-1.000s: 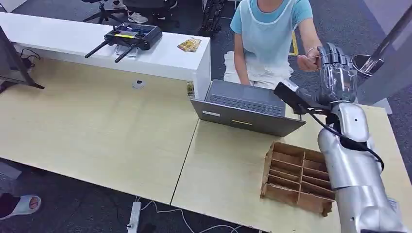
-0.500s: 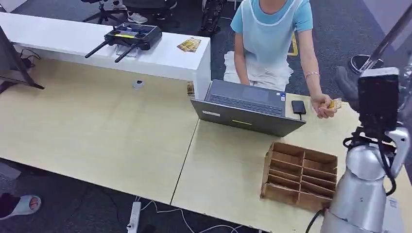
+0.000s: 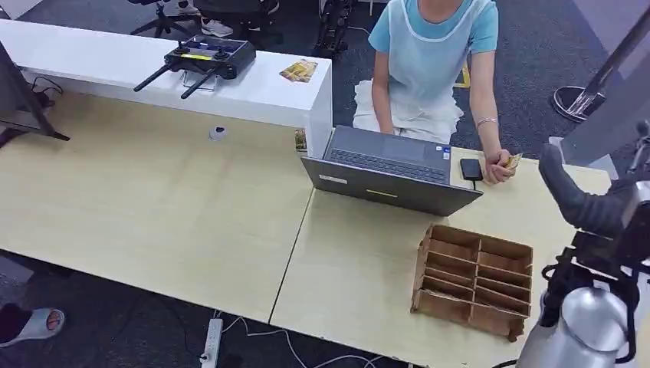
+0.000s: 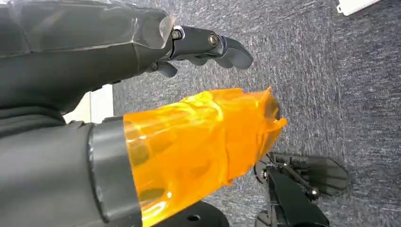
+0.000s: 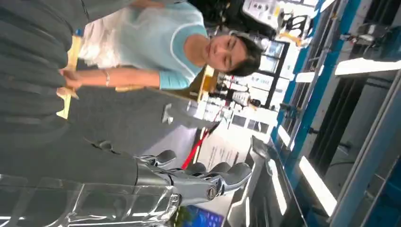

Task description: Pass the card to the sensor for recognition and then transmit it.

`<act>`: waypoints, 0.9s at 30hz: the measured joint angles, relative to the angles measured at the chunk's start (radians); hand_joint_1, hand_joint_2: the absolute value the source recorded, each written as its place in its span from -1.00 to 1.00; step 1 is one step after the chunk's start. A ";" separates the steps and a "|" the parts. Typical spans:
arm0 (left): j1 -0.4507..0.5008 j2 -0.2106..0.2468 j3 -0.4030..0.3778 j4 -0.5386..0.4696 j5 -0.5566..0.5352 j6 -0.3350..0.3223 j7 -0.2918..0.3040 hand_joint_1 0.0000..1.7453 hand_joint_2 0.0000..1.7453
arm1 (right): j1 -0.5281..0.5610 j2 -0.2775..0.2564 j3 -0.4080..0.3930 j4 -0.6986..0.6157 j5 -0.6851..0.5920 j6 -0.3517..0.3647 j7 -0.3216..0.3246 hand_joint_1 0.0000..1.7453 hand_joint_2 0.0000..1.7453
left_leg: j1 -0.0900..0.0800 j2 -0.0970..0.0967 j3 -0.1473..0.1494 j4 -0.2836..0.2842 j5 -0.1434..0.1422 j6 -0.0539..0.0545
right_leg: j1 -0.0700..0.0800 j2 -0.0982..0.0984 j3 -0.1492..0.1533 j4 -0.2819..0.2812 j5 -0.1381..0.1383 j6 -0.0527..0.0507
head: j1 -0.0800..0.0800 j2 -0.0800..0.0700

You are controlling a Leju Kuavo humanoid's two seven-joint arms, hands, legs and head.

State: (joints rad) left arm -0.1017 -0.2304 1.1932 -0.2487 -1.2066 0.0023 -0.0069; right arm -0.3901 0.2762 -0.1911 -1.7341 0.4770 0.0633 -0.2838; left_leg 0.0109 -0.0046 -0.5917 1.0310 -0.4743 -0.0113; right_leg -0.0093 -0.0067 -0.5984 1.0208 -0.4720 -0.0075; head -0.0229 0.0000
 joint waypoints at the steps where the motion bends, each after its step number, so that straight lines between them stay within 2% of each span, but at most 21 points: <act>1: 0.000 -0.001 0.002 0.000 0.002 0.001 0.005 -1.00 -1.00 | 0.022 0.000 0.000 -0.013 -0.030 0.012 -0.005 -1.00 1.00 | 0.000 0.000 0.000 0.000 0.000 0.000 | 0.000 0.000 0.000 0.000 0.000 0.000 | 0.000 0.000; 8: 0.001 -0.001 0.020 0.000 0.021 0.012 0.007 -1.00 -1.00 | 0.122 -0.019 -0.011 -0.083 -0.191 0.071 -0.045 -1.00 1.00 | 0.000 0.000 0.000 0.000 0.000 0.000 | 0.000 0.000 0.000 0.000 0.000 0.000 | 0.000 0.000; 12: 0.001 -0.003 0.036 0.000 0.039 0.016 0.005 -1.00 -1.00 | 0.203 -0.037 -0.012 -0.107 -0.164 0.077 -0.052 -1.00 1.00 | 0.000 0.000 0.000 0.000 0.000 0.000 | 0.000 0.000 0.000 0.000 0.000 0.000 | 0.000 0.000; 18: 0.002 -0.008 0.061 0.000 0.068 0.026 0.004 -1.00 -1.00 | 0.330 -0.050 -0.011 -0.142 -0.102 0.046 -0.055 -1.00 1.00 | 0.000 0.000 0.000 0.000 -0.001 0.001 | 0.000 0.000 0.000 0.000 -0.001 0.000 | 0.000 0.000; 23: 0.003 -0.011 0.077 0.000 0.083 0.032 0.004 -1.00 -1.00 | 0.448 -0.051 0.016 -0.171 -0.127 0.073 -0.068 -1.00 1.00 | 0.000 0.000 0.000 -0.001 -0.001 0.001 | 0.000 0.000 0.000 0.000 -0.001 0.000 | 0.000 0.000; 24: 0.003 -0.012 0.081 0.000 0.085 0.033 0.004 -1.00 -1.00 | 0.468 -0.051 0.025 -0.174 -0.123 0.071 -0.072 -1.00 -1.00 | 0.000 0.000 0.000 -0.001 -0.001 0.001 | 0.000 0.000 0.000 0.000 -0.001 0.000 | 0.000 0.000; 27: 0.003 -0.014 0.089 0.000 0.089 0.037 0.004 -1.00 -1.00 | 0.518 -0.048 0.050 -0.187 -0.062 0.030 -0.080 -1.00 -1.00 | 0.000 0.000 0.000 -0.001 -0.002 0.000 | 0.000 0.000 0.000 0.000 -0.002 0.000 | 0.000 0.000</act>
State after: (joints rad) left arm -0.0985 -0.2449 1.2818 -0.2487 -1.1173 0.0397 -0.0027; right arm 0.1277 0.2277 -0.1411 -1.9211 0.4151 0.0930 -0.3635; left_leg 0.0110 -0.0042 -0.5920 1.0304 -0.4760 -0.0114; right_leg -0.0093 -0.0067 -0.5985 1.0204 -0.4735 -0.0079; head -0.0229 -0.0004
